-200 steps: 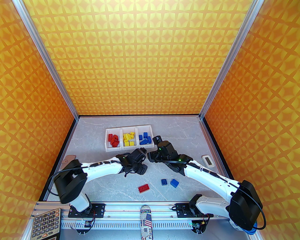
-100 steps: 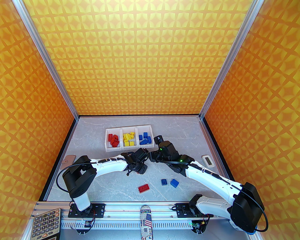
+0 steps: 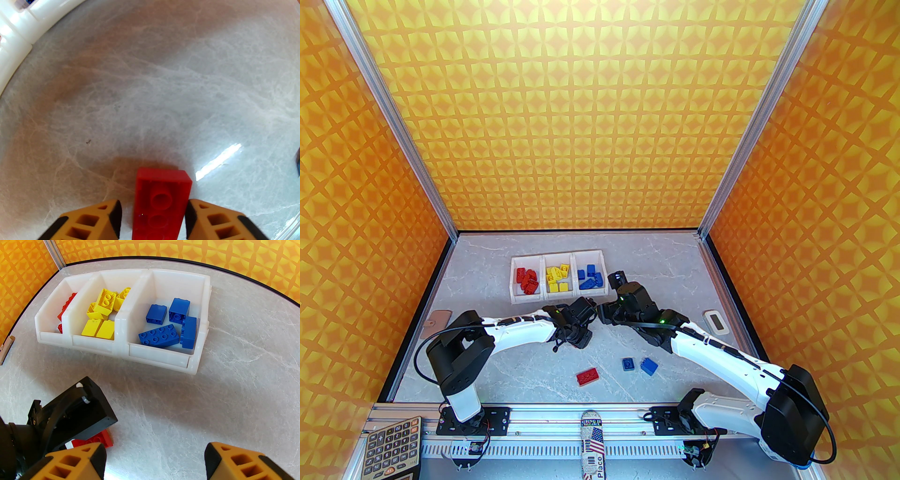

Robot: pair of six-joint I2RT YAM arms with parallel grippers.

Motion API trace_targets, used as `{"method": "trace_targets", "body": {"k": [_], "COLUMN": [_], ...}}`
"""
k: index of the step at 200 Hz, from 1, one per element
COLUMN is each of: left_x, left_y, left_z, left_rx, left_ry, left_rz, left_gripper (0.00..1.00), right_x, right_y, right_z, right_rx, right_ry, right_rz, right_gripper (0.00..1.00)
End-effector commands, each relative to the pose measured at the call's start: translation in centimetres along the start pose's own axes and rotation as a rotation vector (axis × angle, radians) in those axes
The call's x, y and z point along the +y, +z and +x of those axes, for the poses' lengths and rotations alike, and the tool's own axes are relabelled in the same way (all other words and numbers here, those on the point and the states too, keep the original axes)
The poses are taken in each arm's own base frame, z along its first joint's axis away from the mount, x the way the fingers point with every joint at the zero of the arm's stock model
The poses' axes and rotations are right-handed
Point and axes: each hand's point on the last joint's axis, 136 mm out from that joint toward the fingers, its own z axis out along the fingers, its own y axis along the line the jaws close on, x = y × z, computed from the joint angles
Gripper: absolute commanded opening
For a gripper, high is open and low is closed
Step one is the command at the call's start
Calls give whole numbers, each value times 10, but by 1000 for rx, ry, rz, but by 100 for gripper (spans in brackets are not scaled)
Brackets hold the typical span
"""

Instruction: Sort the legos into containers by color

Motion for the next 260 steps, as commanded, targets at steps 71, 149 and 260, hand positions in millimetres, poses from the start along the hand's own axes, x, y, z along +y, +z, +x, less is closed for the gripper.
{"method": "trace_targets", "body": {"k": [71, 149, 260], "left_x": [4, 78, 246], "left_y": [-8, -61, -119], "left_z": [-5, -23, -79], "left_rx": [4, -98, -229], "left_ry": [-16, -176, -497], "left_rz": [-21, -106, -276], "left_gripper": [35, 32, 32], "right_x": [-5, -7, -4], "right_y": [-3, -10, -17], "right_z": [2, 1, 2], "right_rx": [3, -10, -29], "right_ry": [-9, -20, -15], "right_rz": [24, 31, -1], "right_gripper": [73, 73, 73]}}
